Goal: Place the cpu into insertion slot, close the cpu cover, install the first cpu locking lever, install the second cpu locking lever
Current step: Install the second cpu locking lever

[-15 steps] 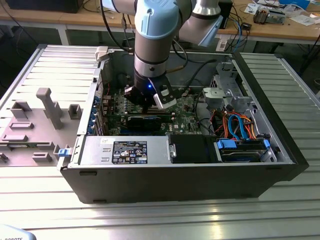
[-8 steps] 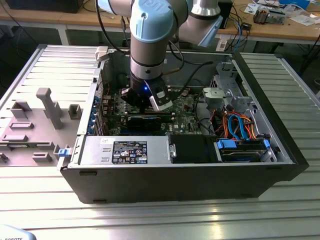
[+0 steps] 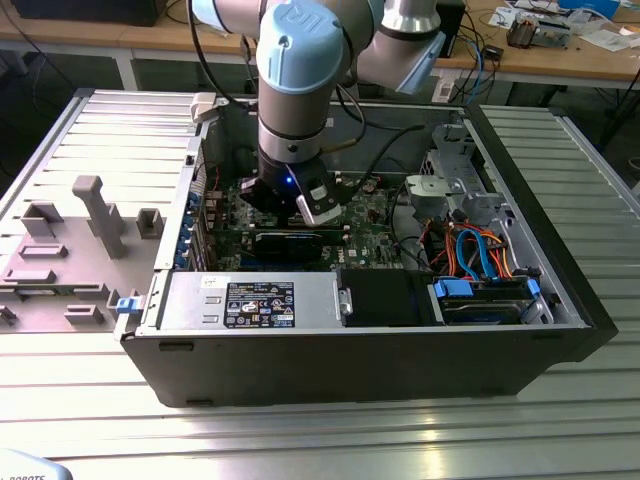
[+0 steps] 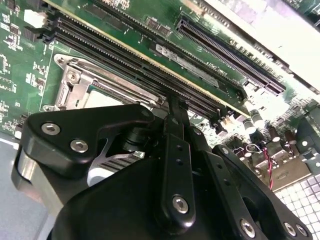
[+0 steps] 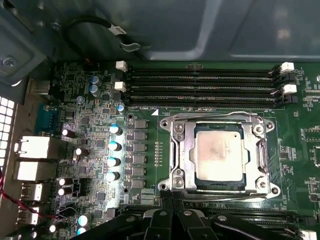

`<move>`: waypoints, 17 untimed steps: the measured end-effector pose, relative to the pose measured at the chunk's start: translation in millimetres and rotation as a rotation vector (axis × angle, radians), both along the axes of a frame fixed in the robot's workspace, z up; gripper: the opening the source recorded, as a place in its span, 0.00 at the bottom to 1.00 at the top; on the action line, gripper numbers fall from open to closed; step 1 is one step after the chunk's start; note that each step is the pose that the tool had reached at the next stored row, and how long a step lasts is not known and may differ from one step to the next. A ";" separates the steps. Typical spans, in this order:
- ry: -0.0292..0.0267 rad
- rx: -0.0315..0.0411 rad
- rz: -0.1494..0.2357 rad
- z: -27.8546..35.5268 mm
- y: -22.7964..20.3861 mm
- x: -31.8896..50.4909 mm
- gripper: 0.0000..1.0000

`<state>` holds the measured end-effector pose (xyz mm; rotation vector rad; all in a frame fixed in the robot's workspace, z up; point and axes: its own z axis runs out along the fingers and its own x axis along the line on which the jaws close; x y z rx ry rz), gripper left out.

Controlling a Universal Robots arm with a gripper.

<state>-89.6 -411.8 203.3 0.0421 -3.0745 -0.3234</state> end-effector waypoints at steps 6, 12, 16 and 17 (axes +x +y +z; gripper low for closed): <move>0.0000 0.0153 0.000 -3.0 0.0 -2.6 0.11; -0.0001 0.0216 0.000 -4.8 1.6 -5.5 0.11; 0.0000 0.0213 0.000 -5.4 4.2 -6.7 0.11; 0.0000 0.0213 0.000 -5.4 4.7 -6.8 0.11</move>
